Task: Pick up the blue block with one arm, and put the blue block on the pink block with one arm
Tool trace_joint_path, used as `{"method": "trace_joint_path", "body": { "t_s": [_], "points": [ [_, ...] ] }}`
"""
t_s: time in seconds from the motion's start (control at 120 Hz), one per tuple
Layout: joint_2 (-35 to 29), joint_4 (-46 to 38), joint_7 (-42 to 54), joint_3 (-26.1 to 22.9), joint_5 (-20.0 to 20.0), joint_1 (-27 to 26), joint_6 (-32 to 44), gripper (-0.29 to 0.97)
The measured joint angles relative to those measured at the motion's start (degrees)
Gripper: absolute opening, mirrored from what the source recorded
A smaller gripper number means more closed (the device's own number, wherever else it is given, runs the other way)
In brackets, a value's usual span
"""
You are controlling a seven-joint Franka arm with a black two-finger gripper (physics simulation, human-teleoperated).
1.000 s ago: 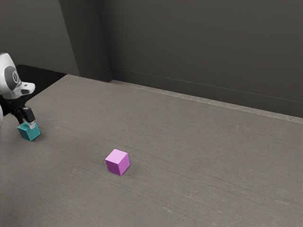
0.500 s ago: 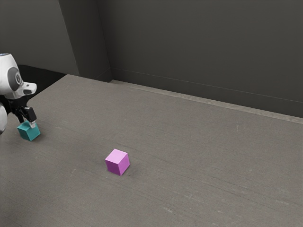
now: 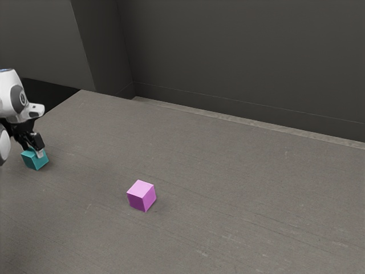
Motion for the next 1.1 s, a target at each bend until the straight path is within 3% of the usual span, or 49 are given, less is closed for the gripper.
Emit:
{"method": "trace_joint_path", "body": {
  "t_s": [0.592, 1.0, 1.1],
  "points": [
    [1.21, -0.02, -0.34, -0.07, -0.26, 0.05, 0.96, 0.67],
    [1.24, -0.08, -0.48, -0.07, -0.19, 0.04, 1.17, 0.37],
    [1.24, -0.08, -0.57, -0.07, -0.07, 0.04, 1.29, 0.35]
  ]
}}
